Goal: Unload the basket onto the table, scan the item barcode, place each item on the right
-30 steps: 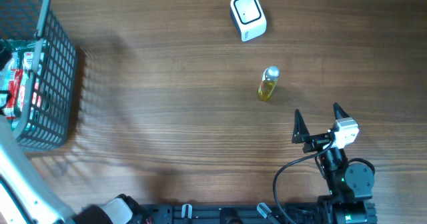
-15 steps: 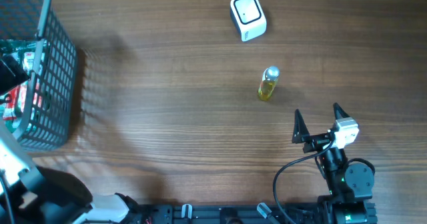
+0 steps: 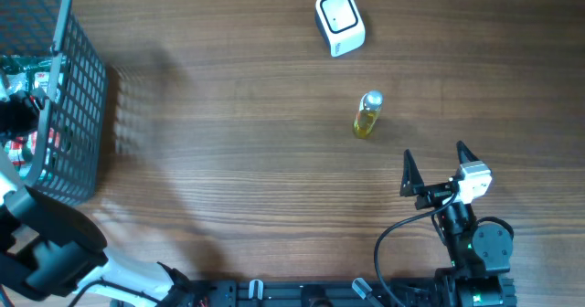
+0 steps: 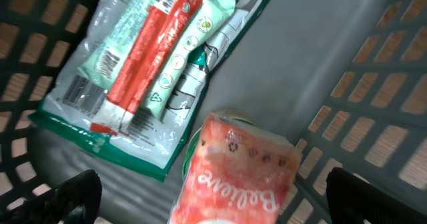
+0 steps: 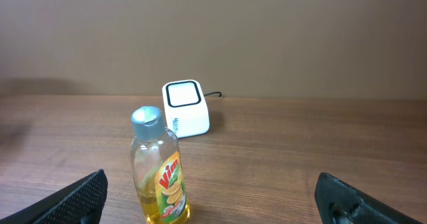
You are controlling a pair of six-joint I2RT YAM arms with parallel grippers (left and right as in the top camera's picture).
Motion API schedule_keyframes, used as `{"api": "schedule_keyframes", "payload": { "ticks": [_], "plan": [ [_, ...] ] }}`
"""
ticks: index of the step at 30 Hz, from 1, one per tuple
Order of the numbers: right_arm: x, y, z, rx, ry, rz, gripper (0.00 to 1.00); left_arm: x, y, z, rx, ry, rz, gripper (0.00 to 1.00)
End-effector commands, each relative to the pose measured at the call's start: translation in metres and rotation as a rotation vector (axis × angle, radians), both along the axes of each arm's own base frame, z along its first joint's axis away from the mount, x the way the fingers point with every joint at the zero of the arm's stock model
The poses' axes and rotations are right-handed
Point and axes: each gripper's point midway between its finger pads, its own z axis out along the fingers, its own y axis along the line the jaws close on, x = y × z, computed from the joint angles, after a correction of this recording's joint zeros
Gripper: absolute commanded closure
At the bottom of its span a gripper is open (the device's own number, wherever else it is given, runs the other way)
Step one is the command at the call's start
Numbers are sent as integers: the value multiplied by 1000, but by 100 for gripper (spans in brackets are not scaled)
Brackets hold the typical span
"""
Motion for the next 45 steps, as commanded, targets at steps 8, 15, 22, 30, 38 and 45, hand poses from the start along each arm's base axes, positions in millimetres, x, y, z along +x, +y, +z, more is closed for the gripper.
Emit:
{"api": "schedule_keyframes", "payload": {
  "ticks": [8,15,22,30,38,45],
  "plan": [
    [0,-1,2,-3,-9,-6,0,2,-4,-48,-97,85,-40,0],
    [0,-1,2,-2,-9,-6,0,2,-4,-63,-121,110,-39,16],
    [0,-1,2,-2,-9,-6,0,1,-8,-74,-147,116,-39,29],
    [0,-1,2,-2,-9,-6,0,-4,-13,-83,-161,132,-39,18],
    [0,-1,2,-2,-9,-6,0,0,-9,-79,-147,116,-39,33],
    [0,-1,2,-3,-9,-6,0,17,6,-35,-73,22,-12,37]
  ]
}}
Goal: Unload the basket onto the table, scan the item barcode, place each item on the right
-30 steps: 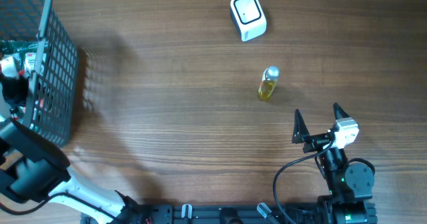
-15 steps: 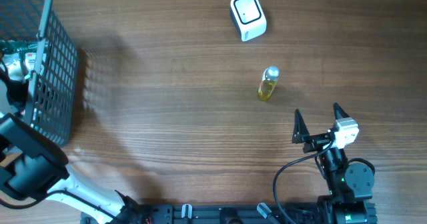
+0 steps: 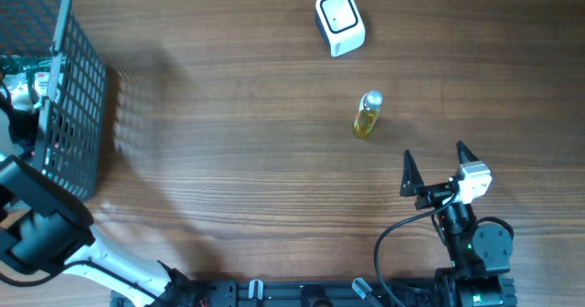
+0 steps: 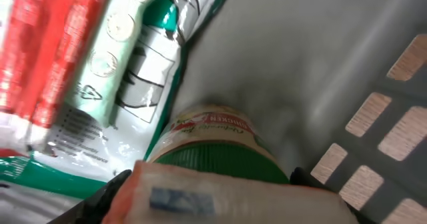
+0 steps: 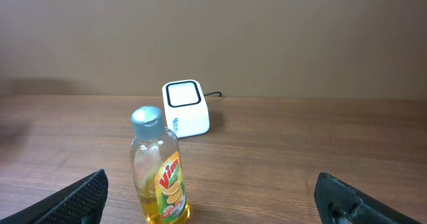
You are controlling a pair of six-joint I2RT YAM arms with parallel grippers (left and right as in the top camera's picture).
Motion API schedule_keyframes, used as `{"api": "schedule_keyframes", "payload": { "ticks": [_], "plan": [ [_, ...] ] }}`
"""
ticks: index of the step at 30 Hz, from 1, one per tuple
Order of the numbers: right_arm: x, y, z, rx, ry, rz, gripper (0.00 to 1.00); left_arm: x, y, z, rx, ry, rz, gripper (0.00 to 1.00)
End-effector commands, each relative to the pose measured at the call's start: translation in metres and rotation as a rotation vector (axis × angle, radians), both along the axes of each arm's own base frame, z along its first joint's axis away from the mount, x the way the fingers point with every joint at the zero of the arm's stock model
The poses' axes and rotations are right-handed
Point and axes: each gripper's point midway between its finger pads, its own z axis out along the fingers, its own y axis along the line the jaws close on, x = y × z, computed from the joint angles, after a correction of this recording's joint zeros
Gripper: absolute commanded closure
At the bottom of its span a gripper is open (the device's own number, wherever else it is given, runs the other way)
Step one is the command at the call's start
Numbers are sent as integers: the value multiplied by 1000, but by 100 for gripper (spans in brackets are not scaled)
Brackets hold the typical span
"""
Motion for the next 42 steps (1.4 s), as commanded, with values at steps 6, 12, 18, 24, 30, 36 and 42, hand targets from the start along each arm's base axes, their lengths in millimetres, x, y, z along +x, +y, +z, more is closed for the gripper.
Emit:
{"api": "schedule_keyframes", "payload": {
  "ticks": [6,12,18,24,30,36,42],
  "plan": [
    [0,-1,2,-2,-9,-6,0,34,26,128,213,-278,17,38],
    [0,-1,2,-2,-9,-6,0,43,10,251,343,-584,-3,38],
    [0,-1,2,-3,-9,-6,0,36,-38,333,370,-827,-32,40],
    [0,-1,2,-3,-9,-6,0,36,-119,353,273,-881,-144,42],
    [0,-1,2,-3,-9,-6,0,43,-219,314,70,-744,-333,43],
    [0,-1,2,-2,-9,-6,0,47,-313,257,-79,-562,-511,43],
    [0,-1,2,-3,-9,-6,0,48,-378,185,-87,-362,-584,43]
  ]
}}
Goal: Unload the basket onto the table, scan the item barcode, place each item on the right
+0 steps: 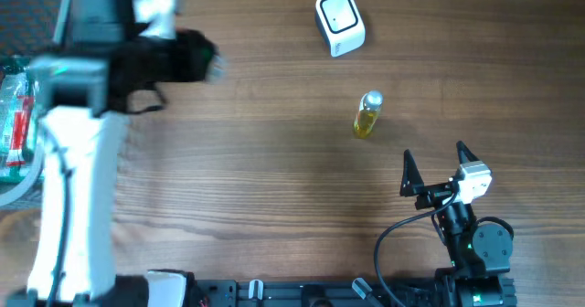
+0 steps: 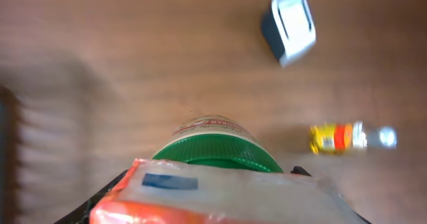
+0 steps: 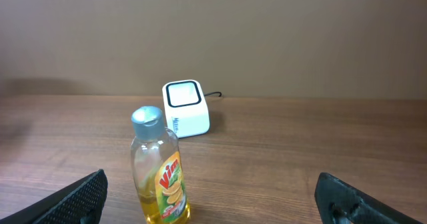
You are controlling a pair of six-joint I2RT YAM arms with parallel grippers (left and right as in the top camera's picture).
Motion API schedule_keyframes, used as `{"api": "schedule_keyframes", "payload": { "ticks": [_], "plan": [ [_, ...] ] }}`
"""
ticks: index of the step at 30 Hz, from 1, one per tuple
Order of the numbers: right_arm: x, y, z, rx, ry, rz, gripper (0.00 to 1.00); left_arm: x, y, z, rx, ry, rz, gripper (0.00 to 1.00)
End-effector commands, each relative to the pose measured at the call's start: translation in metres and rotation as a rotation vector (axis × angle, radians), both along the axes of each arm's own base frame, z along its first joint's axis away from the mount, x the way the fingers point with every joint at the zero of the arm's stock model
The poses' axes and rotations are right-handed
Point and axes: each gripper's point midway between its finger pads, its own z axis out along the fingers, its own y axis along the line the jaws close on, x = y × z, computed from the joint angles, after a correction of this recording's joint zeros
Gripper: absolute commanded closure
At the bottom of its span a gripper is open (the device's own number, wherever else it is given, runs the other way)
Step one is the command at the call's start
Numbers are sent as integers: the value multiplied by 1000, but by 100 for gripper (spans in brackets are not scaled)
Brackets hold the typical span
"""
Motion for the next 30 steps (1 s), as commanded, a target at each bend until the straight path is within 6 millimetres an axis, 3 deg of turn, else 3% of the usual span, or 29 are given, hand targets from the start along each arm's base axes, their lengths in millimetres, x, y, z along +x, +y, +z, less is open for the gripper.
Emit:
{"api": "schedule_keyframes", "payload": {
  "ticks": [1,5,14,21,30],
  "plan": [
    [0,-2,2,-2,-9,-7,0,2,-36,-51,52,120,12,43],
    [0,-2,2,-2,-9,-7,0,0,-80,-90,76,179,-38,44],
    [0,-2,2,-2,-9,-7,0,-2,-147,-173,132,241,-47,40],
    [0,-2,2,-2,-9,-7,0,-6,-177,-206,107,197,-44,41],
    [0,-2,2,-2,-9,-7,0,-28,-187,-229,155,199,-77,39]
  ]
}}
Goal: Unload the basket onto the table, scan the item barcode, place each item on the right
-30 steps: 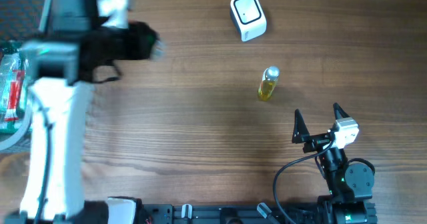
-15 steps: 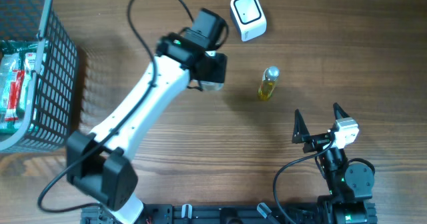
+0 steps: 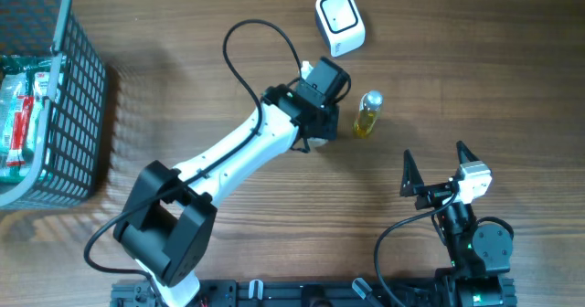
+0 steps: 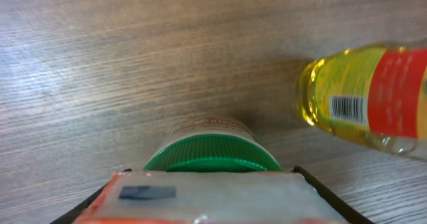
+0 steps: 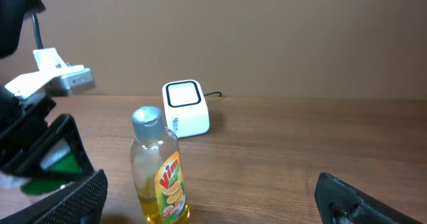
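My left gripper (image 3: 315, 132) is shut on a green-lidded jar (image 4: 212, 154) with a red-edged label, held low over the table just left of the yellow Vim bottle (image 3: 367, 115). The bottle (image 4: 363, 91) stands upright, and its barcode shows in the left wrist view. A white barcode scanner (image 3: 340, 21) sits at the back, beyond both. The jar's green lid (image 5: 57, 161) also shows in the right wrist view. At the front right my right gripper (image 3: 432, 173) stands open and empty, facing the bottle (image 5: 160, 171).
A grey mesh basket (image 3: 78, 97) at the far left holds packets of goods. The scanner's cable runs off the back edge. The left arm stretches diagonally across the middle of the wooden table (image 3: 228, 225).
The left gripper with the jar was over the table near the basket; it now sits low beside the yellow bottle, in front of the scanner. The right arm has not moved.
My left gripper was open inside the basket above the jar. Then it was down around the jar, among the packets. After that it held the jar over the table, out of the basket. Now the jar is next to the yellow bottle.
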You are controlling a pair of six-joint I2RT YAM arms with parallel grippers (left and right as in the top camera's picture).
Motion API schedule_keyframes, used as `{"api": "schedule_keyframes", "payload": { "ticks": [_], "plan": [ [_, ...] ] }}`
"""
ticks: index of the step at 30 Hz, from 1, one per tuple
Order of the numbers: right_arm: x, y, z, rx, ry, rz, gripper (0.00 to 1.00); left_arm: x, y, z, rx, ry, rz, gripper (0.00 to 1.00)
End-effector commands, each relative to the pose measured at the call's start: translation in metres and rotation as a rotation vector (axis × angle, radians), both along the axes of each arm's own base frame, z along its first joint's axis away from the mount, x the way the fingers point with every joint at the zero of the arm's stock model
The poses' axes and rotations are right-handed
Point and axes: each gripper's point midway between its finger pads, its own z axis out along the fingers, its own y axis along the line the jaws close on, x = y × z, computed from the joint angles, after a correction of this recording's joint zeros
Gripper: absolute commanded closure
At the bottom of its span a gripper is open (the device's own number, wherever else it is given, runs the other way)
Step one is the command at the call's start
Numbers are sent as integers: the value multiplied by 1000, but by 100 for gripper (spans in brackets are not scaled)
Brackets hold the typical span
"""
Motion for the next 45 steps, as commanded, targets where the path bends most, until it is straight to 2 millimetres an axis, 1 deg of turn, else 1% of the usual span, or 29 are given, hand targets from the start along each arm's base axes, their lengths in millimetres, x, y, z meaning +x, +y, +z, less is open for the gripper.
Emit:
{"api": "schedule_keyframes", "payload": {
  "ticks": [1,5,9,14,20,25,27,29,32,34,37,40,45],
  "plan": [
    [0,-1,2,-2,-9,-6,0,-8,-1,-7,27,-5,6,39],
    [0,-1,2,-3,-9,-6,1,-18,-10,-9,30,-2,-25,38],
    [0,-1,2,-2,-9,-6,0,-25,-15,-11,36,5,-43,37],
    [0,-1,2,-2,-9,-6,0,-32,-16,-16,45,15,-55,36],
    [0,-1,2,-3,-9,-6,0,-37,-12,-25,49,36,-34,33],
    [0,-1,2,-3,-9,-6,0,-36,-13,-22,43,28,-35,14],
    [0,-1,2,-3,-9,-6,0,-32,-14,-15,30,14,-33,11],
    [0,-1,2,-2,-9,-6,0,-27,-18,-2,6,-9,-30,10],
    [0,-1,2,-3,-9,-6,0,-24,-20,17,-23,-39,-31,9],
    [0,-1,2,-3,-9,-6,0,-28,-17,23,-21,-36,-30,14],
    [0,-1,2,-2,-9,-6,1,-34,-11,21,4,-10,-31,18],
    [0,-1,2,-2,-9,-6,0,-40,-10,18,5,16,-39,22],
    [0,-1,2,-3,-9,-6,0,-42,-8,17,6,34,-44,24]
  ]
}}
